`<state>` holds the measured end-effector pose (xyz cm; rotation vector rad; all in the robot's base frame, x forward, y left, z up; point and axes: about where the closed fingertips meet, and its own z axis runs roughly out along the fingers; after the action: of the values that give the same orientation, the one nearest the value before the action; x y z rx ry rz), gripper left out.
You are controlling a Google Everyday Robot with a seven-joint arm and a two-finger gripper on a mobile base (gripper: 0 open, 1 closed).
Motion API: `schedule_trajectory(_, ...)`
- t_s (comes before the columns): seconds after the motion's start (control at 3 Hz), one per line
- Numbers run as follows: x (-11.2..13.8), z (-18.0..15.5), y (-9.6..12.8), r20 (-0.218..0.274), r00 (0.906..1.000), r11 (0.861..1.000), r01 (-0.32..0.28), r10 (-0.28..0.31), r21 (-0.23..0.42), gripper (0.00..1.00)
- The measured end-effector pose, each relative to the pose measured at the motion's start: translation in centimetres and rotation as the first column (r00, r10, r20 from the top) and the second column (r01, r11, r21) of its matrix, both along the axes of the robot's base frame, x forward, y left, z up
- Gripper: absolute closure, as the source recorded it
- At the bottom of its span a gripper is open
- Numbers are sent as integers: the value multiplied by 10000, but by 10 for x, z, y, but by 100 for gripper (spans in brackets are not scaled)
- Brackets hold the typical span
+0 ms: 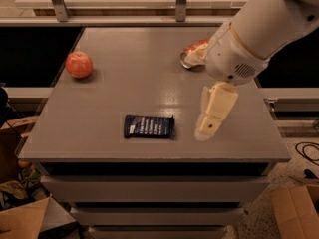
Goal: Move rxbar blueberry near apple
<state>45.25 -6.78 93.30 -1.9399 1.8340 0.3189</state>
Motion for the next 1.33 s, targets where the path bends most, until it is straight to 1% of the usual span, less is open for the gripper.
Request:
schedule_trajectory(0.33, 2, -25, 29, -307, 9987, 9978, -383, 400, 538, 0)
schedule_trajectory(0.67, 6, -54, 56, -683, 9960, 9934, -498, 570, 1034, 0)
schedule_trajectory(1.0, 10, -72, 79, -911, 9927, 9866, -645, 788, 1501, 0)
schedule_trajectory(1.33, 15, -84, 98, -1026, 9901, 9802, -757, 957, 1832, 0)
